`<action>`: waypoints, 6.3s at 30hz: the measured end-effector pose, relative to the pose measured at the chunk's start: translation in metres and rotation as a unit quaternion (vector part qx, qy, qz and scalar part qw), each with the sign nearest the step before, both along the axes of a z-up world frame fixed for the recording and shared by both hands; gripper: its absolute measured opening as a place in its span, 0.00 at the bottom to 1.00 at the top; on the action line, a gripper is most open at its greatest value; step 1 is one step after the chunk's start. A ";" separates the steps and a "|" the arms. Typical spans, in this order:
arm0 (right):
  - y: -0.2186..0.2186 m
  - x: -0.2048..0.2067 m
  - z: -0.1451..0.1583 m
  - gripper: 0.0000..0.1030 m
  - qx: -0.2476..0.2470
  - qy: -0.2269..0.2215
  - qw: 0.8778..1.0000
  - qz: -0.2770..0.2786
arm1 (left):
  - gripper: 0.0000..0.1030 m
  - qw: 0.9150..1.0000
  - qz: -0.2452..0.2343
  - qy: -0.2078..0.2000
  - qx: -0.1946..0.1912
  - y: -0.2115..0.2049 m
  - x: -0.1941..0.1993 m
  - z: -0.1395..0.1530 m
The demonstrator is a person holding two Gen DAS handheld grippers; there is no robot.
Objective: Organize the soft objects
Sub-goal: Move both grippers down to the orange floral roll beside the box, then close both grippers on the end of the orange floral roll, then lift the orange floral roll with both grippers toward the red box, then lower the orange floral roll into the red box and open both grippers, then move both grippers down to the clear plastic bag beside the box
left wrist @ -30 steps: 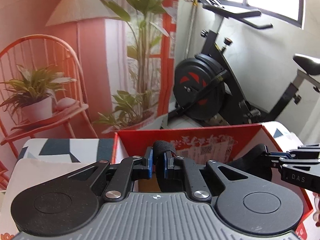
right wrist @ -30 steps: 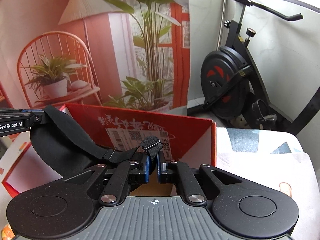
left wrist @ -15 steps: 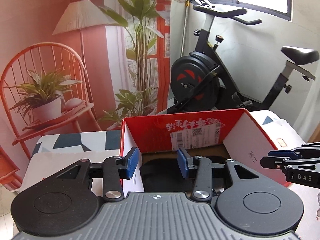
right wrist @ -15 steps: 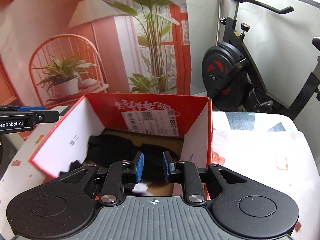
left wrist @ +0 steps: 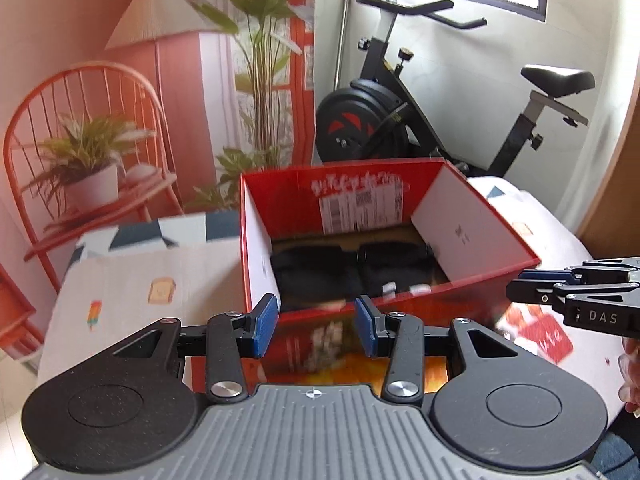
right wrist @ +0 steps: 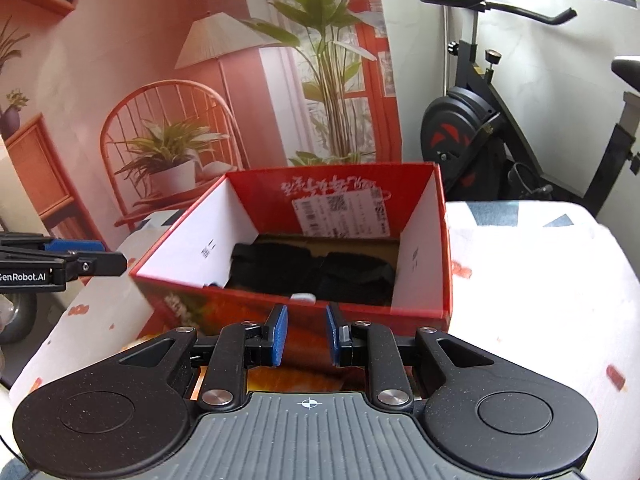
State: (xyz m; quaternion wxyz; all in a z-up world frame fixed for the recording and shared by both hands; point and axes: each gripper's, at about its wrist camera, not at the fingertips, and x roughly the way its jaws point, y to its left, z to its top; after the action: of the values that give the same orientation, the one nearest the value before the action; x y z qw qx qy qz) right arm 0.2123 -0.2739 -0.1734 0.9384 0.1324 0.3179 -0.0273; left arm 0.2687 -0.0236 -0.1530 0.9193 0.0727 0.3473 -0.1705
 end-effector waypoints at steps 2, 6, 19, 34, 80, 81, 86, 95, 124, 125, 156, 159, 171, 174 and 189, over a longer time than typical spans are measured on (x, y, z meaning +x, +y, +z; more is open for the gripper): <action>0.003 -0.007 -0.007 0.19 0.010 0.002 1.000 -0.007 | 0.44 1.000 0.005 0.016 -0.007 0.005 -0.001 -0.008; 0.009 -0.015 -0.024 0.19 0.036 0.013 0.999 -0.025 | 0.44 0.999 0.020 0.034 -0.013 0.010 -0.003 -0.028; 0.031 -0.031 -0.065 0.25 0.053 0.040 0.997 -0.036 | 0.44 0.996 0.054 0.058 -0.031 0.012 -0.024 -0.076; 0.018 -0.037 -0.082 0.36 0.096 0.040 0.993 -0.049 | 0.45 0.989 0.089 0.077 -0.094 0.021 -0.043 -0.093; 0.031 -0.068 0.016 0.11 0.029 -0.102 0.994 -0.024 | 0.14 0.989 0.066 -0.107 -0.084 0.006 -0.085 0.005; 0.029 -0.067 0.018 0.11 0.028 -0.105 0.994 -0.024 | 0.14 0.988 0.064 -0.109 -0.085 0.005 -0.082 0.007; 0.020 -0.053 0.033 0.10 0.025 -0.111 0.993 -0.026 | 0.14 0.987 0.047 -0.136 -0.076 -0.003 -0.068 0.023; 0.005 -0.026 0.051 0.10 0.018 -0.127 0.991 -0.023 | 0.13 0.984 0.040 -0.149 -0.085 -0.013 -0.034 0.041; -0.042 0.140 -0.003 0.10 -0.038 0.011 0.999 -0.006 | 0.13 0.998 0.033 -0.045 -0.027 -0.049 0.113 -0.008; -0.043 0.143 -0.008 0.11 -0.033 0.023 0.999 -0.009 | 0.14 0.999 0.031 -0.032 -0.022 -0.049 0.116 -0.012; 0.003 -0.023 -0.003 0.54 -0.032 -0.032 0.999 -0.030 | 0.49 0.999 0.015 -0.017 -0.040 0.002 -0.031 -0.013; 0.006 -0.034 -0.020 0.54 -0.027 -0.010 0.999 -0.033 | 0.49 0.999 0.019 -0.004 -0.048 0.005 -0.039 -0.023; 0.020 -0.057 -0.062 0.54 -0.036 0.044 0.998 -0.028 | 0.51 0.998 0.034 0.040 -0.041 0.009 -0.051 -0.054; 0.022 -0.060 -0.063 0.56 -0.033 0.045 0.998 -0.030 | 0.53 0.997 0.037 0.050 -0.043 0.009 -0.053 -0.060; 0.027 -0.060 -0.073 0.70 -0.046 0.065 0.997 -0.020 | 0.56 0.994 0.030 0.092 -0.049 0.004 -0.057 -0.090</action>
State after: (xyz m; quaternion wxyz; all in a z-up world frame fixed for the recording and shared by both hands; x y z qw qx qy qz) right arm 0.1526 -0.2469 -0.2468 0.9202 0.0932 0.3738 -0.0694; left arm 0.2116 -0.0198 -0.2429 0.8907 0.0007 0.4233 -0.1654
